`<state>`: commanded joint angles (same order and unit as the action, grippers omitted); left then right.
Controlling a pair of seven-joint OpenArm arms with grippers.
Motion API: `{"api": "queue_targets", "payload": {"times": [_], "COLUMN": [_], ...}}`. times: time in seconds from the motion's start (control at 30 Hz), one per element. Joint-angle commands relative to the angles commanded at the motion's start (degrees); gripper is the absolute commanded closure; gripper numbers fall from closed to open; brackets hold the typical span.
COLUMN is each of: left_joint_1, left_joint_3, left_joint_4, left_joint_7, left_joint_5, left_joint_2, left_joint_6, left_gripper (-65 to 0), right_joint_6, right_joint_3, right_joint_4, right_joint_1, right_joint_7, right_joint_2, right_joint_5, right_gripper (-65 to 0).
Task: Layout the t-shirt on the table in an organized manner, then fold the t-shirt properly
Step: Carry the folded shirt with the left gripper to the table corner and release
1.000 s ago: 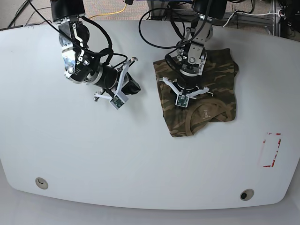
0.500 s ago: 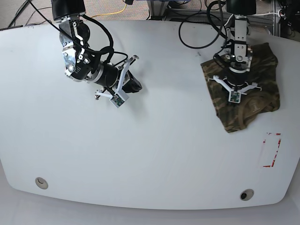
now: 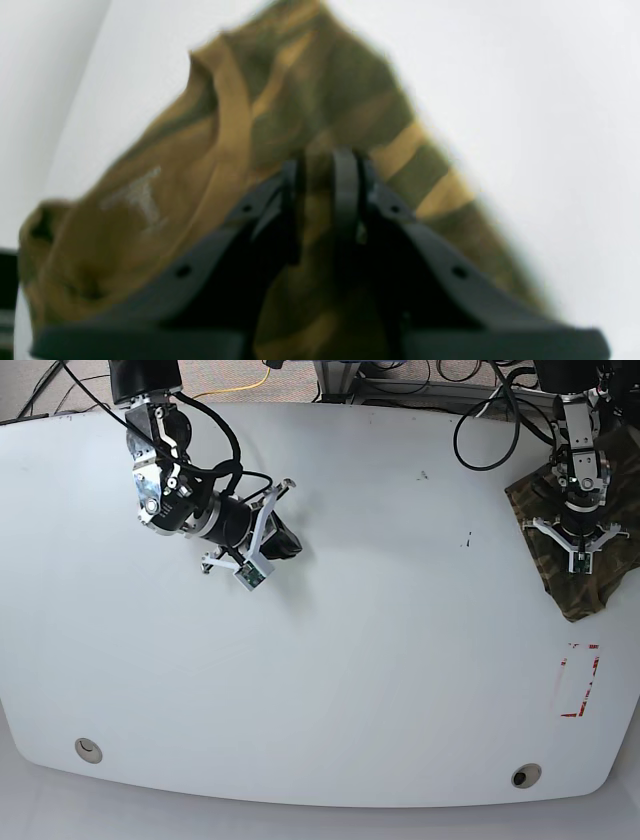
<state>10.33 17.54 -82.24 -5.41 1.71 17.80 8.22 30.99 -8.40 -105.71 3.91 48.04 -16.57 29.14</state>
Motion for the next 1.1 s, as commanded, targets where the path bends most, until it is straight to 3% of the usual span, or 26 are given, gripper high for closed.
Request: {"api": "queue_targets", "payload": {"times": [0.13,0.3,0.5,0.67,0.87,1.1], "left_joint_1": [2.02,5.45,12.92,20.84,27.25,28.48], "left_joint_3": [0.0,0.0,0.0,0.0,0.09,0.09], "left_joint_4": [-4.66,-11.34,-17.58,-22.07,-24.88,-24.53], "left_joint_7": [-3.96,-10.2,-14.59,-15.3,-15.21,-15.56], "left_joint_5": [-1.93,-5.54,-8.53,-8.7,-8.79,-8.62], "left_joint_2": [-0.35,-3.16,-5.63,-7.03,-6.86,-6.68], "left_joint_6": [0.0,0.53,5.45,7.74,7.74,7.82], "left_gripper": [-7.5,-7.5,-7.4,-6.9,-6.9,-6.9], "right_joint_6": [0.0,0.0,0.0,0.0,0.0,0.26], "right_joint_3": [0.0,0.0,0.0,0.0,0.0,0.0], "right_joint_4": [0.0,-0.09,-0.88,-0.88,-0.88,-0.88], "right_joint_1": [0.09,0.09,-0.18,-0.18,-0.26,-0.26], "right_joint_7": [0.0,0.0,0.0,0.0,-0.09,-0.09], "right_joint_2": [0.0,0.0,0.0,0.0,0.09,0.09], "right_joint_5": [0.0,0.0,0.09,0.09,0.09,0.09], "right_gripper": [-3.6,-3.6,-3.6,-3.6,-3.6,-3.6]}}
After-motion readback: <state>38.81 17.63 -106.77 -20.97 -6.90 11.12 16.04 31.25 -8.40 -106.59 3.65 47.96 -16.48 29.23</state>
